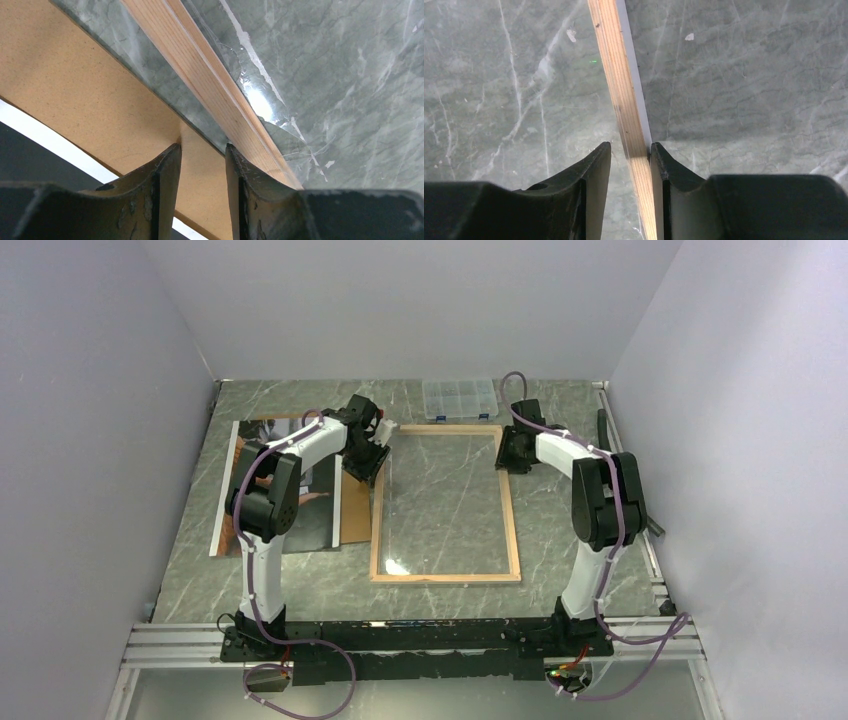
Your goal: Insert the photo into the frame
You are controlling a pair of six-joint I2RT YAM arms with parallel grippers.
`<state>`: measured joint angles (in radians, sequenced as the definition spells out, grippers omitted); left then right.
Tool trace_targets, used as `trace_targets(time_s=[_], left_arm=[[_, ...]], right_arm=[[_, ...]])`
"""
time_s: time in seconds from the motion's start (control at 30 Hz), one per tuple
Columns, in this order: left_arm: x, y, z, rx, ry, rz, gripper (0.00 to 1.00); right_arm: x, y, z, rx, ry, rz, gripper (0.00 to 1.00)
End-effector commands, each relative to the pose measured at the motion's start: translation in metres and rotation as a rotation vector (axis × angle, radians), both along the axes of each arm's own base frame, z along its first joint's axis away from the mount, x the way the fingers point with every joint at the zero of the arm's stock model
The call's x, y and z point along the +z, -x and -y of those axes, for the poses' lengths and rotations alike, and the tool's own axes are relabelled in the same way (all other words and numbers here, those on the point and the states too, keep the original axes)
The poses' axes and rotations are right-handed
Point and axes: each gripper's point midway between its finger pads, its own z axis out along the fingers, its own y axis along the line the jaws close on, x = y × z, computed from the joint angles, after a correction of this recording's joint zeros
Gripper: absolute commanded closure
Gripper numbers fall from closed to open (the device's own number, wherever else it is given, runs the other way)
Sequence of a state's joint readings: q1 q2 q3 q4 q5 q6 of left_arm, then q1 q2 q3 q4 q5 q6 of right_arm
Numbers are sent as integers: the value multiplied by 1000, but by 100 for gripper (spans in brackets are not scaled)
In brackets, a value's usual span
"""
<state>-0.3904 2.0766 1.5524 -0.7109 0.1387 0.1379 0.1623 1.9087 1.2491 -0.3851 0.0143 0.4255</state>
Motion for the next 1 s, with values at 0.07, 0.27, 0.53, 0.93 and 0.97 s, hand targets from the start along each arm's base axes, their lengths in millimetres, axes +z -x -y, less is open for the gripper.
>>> trace_targets(time_s=[0.07, 0.27, 0.53, 0.93, 0.97], left_arm=[[15, 0, 12, -27, 60, 25, 57], [32, 2, 13, -28, 90, 20, 56], [28, 12, 8, -23, 84, 19, 57], [17, 17, 4, -15, 67, 4, 57], [16, 17, 4, -14, 68, 3, 57]], right_arm=[[-42, 55, 22, 2, 106, -220, 47], [15, 37, -3, 21, -93, -85, 30], [35, 61, -9, 23, -95, -35, 29], [20, 75, -31, 50, -133, -37, 40], [20, 74, -32, 50, -132, -36, 40]])
